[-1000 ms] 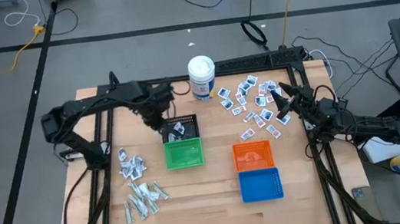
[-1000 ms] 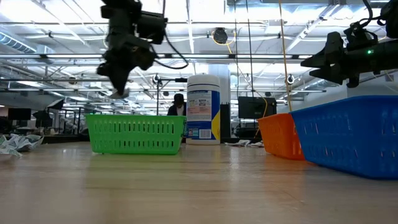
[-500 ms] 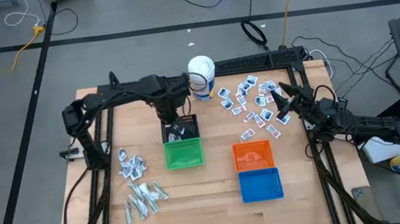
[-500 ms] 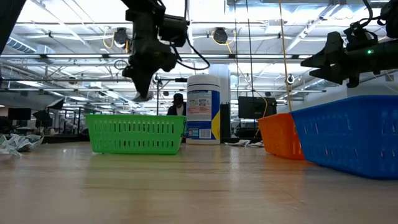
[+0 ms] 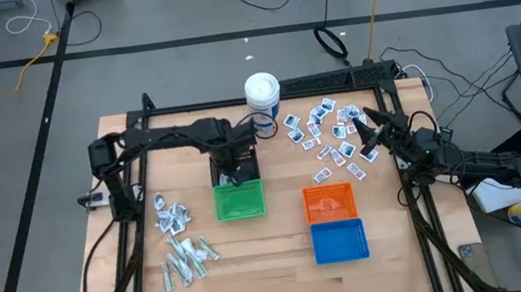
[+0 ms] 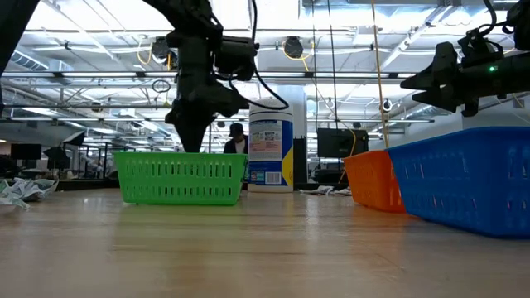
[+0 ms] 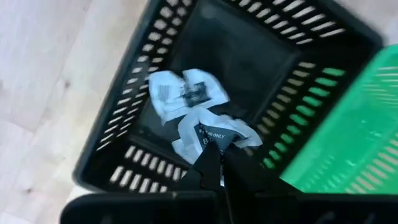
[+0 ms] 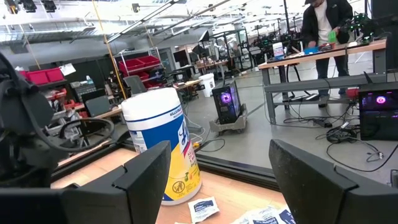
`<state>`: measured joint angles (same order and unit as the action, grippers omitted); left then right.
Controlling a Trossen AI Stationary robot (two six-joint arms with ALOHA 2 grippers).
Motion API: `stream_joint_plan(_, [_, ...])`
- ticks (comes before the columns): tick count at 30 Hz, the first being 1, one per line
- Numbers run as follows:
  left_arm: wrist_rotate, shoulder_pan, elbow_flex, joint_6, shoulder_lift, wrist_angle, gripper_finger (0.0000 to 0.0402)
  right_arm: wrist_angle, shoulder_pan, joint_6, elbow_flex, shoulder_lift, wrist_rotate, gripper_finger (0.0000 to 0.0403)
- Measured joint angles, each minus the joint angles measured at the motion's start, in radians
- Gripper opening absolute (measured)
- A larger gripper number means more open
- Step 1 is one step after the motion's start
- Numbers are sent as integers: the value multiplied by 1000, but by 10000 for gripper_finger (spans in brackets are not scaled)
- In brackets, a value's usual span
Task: Pick & Place First Aid Supplies
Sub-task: Put the black pad into the black bin
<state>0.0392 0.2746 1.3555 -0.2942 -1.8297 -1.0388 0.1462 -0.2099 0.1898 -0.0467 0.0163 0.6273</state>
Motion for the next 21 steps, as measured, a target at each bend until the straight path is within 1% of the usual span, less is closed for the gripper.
stream_joint_plan(4, [-37, -2, -17, 0, 0, 25, 4, 0, 0, 0, 0, 0, 0, 267])
stream_joint_plan(7, [-39, -2, -17, 1, 0, 24, 27, 0, 0, 0, 0, 0, 0, 267])
stream_joint_plan(21, [-41, 1, -17, 1, 0, 24, 207, 0, 0, 0, 0, 0, 0, 267])
